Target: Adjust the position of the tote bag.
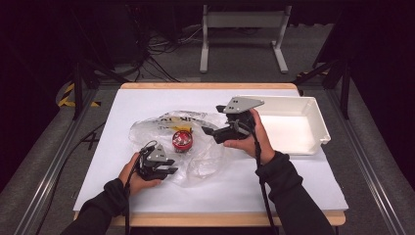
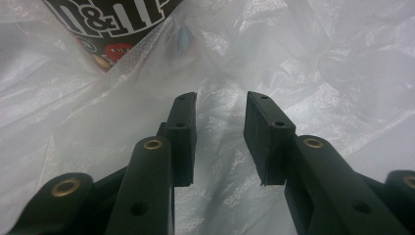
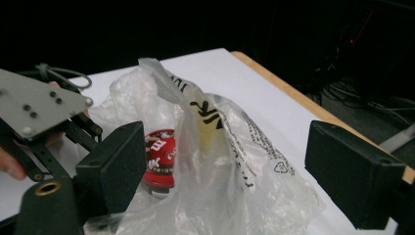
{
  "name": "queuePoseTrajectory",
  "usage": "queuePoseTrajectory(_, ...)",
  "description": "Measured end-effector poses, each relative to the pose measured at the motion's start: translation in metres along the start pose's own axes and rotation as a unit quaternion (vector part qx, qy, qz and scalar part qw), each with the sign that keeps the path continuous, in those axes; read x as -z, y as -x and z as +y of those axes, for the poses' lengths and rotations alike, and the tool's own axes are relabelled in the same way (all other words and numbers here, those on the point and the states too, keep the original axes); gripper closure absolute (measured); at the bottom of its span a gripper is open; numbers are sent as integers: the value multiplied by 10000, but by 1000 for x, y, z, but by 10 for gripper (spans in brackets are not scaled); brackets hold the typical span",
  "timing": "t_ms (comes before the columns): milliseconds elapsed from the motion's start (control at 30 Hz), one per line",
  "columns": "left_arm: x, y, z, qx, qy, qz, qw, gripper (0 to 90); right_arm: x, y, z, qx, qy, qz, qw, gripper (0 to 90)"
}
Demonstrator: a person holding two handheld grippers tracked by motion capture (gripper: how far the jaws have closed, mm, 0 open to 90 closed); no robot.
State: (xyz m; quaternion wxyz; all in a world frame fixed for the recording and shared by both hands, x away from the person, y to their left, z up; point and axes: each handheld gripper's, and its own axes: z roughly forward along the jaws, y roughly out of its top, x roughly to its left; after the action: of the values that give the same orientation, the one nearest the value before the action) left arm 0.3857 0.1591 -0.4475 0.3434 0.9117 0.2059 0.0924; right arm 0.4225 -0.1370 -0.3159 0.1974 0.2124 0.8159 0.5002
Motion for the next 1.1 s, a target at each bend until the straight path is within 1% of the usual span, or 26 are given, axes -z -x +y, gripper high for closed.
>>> queuePoseTrajectory(100, 0, 0, 0, -7, -11, -13, 10000, 666, 11, 3, 5, 9, 141, -109, 9998, 164)
queuePoseTrajectory(200, 1, -1, 0, -9, -43, -42, 10000, 673, 24, 9, 8, -70, 278, -221, 9993, 166)
queuePoseTrajectory(233, 1, -1, 0, -9, -43, -42, 10000, 677, 24, 9, 8, -70, 278, -221, 9993, 166)
queuePoseTrajectory(300, 2, -3, 0, -8, -68, -72, 10000, 687, 36, 12, 9, -12, 252, -357, 9990, 166)
queuePoseTrajectory(367, 2, -4, 0, 43, -73, -98, 9999, 691, 44, 16, 8, -59, 282, -422, 9987, 172)
queuePoseTrajectory(400, 3, -5, 0, 80, -66, -64, 9999, 691, 46, 18, 7, -44, 256, -475, 9985, 175)
queuePoseTrajectory(433, 3, -4, 0, 27, -81, 86, 9999, 692, 47, 19, 6, -14, 148, -579, 9982, 177)
queuePoseTrajectory(467, 3, -4, 0, 27, -81, 86, 9999, 675, 47, 19, 5, 96, -17, -664, 9977, 182)
queuePoseTrajectory(500, 6, -3, 0, -139, -65, 272, 9995, 675, 47, 19, 5, 96, -17, -664, 9977, 182)
queuePoseTrajectory(533, 11, -4, 0, -156, 205, 220, 9994, 671, 43, 17, 3, 254, -290, -720, 9967, 226)
queuePoseTrajectory(567, 19, -5, 0, -145, 489, 161, 9986, 665, 36, 13, 1, 516, -629, -875, 9928, 258)
queuePoseTrajectory(600, 26, -6, 2, -160, 665, 239, 9974, 655, 29, 10, -1, 668, -906, -969, 9889, 252)
queuePoseTrajectory(633, 34, -7, 4, -136, 839, 270, 9960, 634, 22, 7, -3, 790, -1088, -963, 9862, 249)
queuePoseTrajectory(667, 41, -8, 7, -96, 1050, 209, 9942, 608, 16, 4, -5, 839, -1205, -870, 9853, 239)
queuePoseTrajectory(700, 49, -4, 12, -146, 1249, 163, 9919, 591, 11, 2, -6, 832, -1223, -853, 9853, 223)
queuePoseTrajectory(733, 53, 0, 16, -182, 1377, 122, 9902, 561, 5, 1, -6, 726, -1143, -804, 9875, 214)
queuePoseTrajectory(767, 58, 7, 23, -254, 1529, -20, 9879, 534, 1, 0, -7, 655, -1091, -765, 9889, 208)
queuePoseTrajectory(800, 60, 17, 30, -345, 1648, -103, 9857, 507, -3, -3, -7, 596, -1036, -736, 9901, 201)
queuePoseTrajectory(833, 60, 28, 38, -451, 1689, -149, 9845, 482, -8, -5, -7, 567, -1006, -765, 9904, 198)
queuePoseTrajectory(900, 56, 49, 51, -573, 1702, -516, 9824, 405, -16, -12, -8, 598, -1038, -733, 9901, 196)
queuePoseTrajectory(933, 54, 59, 55, -635, 1722, -597, 9812, 355, -20, -15, -8, 653, -1043, -731, 9897, 196)
queuePoseTrajectory(967, 52, 66, 58, -651, 1738, -730, 9799, 312, -22, -19, -8, 673, -1073, -727, 9893, 197)
queuePoseTrajectory(1000, 50, 71, 60, -586, 1758, -932, 9783, 265, -25, -22, -8, 699, -1107, -717, 9888, 200)
queuePoseTrajectory(1033, 47, 74, 61, -499, 1734, -1094, 9775, 235, -27, -24, -9, 753, -1126, -766, 9878, 203)
queuePoseTrajectory(1067, 43, 76, 61, -432, 1641, -1178, 9784, 214, -28, -26, -10, 802, -1171, -815, 9865, 204)
queuePoseTrajectory(1100, 38, 80, 61, -402, 1500, -1135, 9813, 204, -30, -28, -11, 820, -1187, -827, 9861, 204)
